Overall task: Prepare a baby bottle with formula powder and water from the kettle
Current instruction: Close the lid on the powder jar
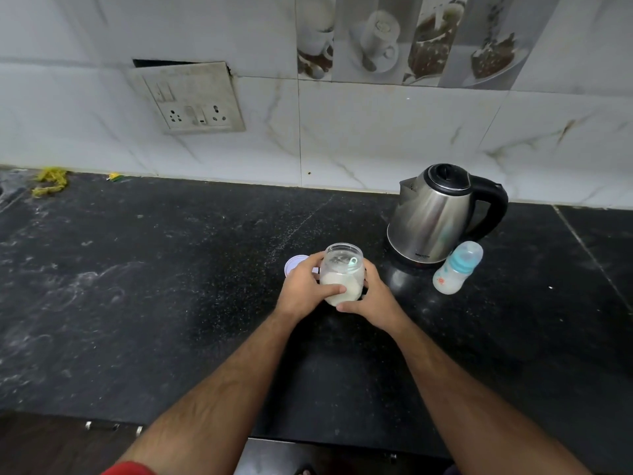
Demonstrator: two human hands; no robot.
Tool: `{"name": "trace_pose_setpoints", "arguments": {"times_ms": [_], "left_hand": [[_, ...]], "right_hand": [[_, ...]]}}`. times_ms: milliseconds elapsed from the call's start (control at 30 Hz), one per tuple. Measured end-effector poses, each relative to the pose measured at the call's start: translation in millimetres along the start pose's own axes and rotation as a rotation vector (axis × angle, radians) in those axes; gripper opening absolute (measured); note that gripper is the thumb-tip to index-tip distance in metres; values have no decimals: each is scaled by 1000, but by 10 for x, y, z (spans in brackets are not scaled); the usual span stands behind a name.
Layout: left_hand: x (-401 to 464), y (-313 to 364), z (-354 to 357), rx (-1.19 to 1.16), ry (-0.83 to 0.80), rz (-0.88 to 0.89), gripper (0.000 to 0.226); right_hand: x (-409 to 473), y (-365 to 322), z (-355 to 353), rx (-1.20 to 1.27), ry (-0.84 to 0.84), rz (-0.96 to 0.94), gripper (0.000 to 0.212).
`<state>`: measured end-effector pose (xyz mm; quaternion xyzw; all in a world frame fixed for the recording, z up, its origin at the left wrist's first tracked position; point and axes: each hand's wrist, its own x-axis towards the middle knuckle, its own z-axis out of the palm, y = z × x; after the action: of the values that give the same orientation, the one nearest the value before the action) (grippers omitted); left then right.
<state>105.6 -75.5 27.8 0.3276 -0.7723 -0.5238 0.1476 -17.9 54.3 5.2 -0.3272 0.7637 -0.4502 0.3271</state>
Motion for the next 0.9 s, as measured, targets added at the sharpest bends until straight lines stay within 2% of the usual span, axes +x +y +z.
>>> {"name": "trace_pose_setpoints", "arguments": {"times_ms": [133, 300, 467, 567, 733, 900], "left_hand": [[-44, 175, 67, 22, 63, 12, 61], [-18, 215, 17, -13, -23, -3, 57], [114, 51, -182, 109, 103, -50, 50], [275, -135, -316, 331, 118, -83, 64], [483, -298, -400, 635, -73, -71, 96], [588, -291, -323, 787, -176, -73, 100]], "right_hand": [[-54, -8, 17, 111, 48, -72, 115], [-91, 5, 26, 166, 129, -71, 107], [-134, 9, -15, 221, 184, -44, 94], [-176, 23, -34, 225, 195, -26, 95], [-250, 15, -47, 210, 200, -7, 100], [-374, -22, -85, 205, 209, -4, 97]]}}
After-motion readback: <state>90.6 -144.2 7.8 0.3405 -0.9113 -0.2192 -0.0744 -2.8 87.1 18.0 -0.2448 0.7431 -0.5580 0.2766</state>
